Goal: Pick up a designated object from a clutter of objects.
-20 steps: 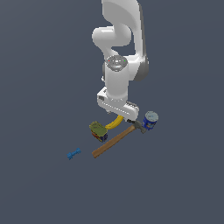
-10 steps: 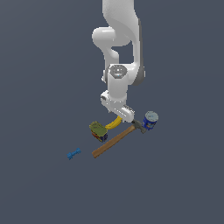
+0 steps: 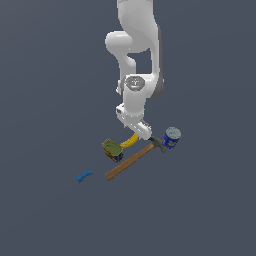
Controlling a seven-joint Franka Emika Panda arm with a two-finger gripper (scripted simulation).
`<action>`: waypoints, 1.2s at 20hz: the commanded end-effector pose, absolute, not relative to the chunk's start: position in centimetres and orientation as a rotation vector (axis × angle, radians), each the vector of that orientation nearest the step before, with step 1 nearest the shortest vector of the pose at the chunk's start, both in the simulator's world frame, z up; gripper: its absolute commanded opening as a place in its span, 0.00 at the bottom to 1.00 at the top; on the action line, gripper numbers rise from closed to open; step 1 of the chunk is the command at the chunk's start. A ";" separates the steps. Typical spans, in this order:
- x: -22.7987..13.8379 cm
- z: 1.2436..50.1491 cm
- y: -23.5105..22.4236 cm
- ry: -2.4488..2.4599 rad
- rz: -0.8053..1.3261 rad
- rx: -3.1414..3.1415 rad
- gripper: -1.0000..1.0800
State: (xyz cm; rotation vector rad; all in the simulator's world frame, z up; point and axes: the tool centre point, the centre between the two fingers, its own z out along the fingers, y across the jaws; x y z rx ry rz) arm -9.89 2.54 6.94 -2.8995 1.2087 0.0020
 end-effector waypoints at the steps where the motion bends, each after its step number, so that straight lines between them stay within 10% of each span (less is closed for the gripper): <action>1: -9.9 6.9 2.5 1.209 0.002 -2.899 0.96; 20: -10.0 1.9 2.5 1.216 0.001 -2.897 0.96; 21: -10.0 1.9 2.5 1.216 0.001 -2.897 0.00; 24: -10.0 1.9 2.5 1.216 0.001 -2.897 0.00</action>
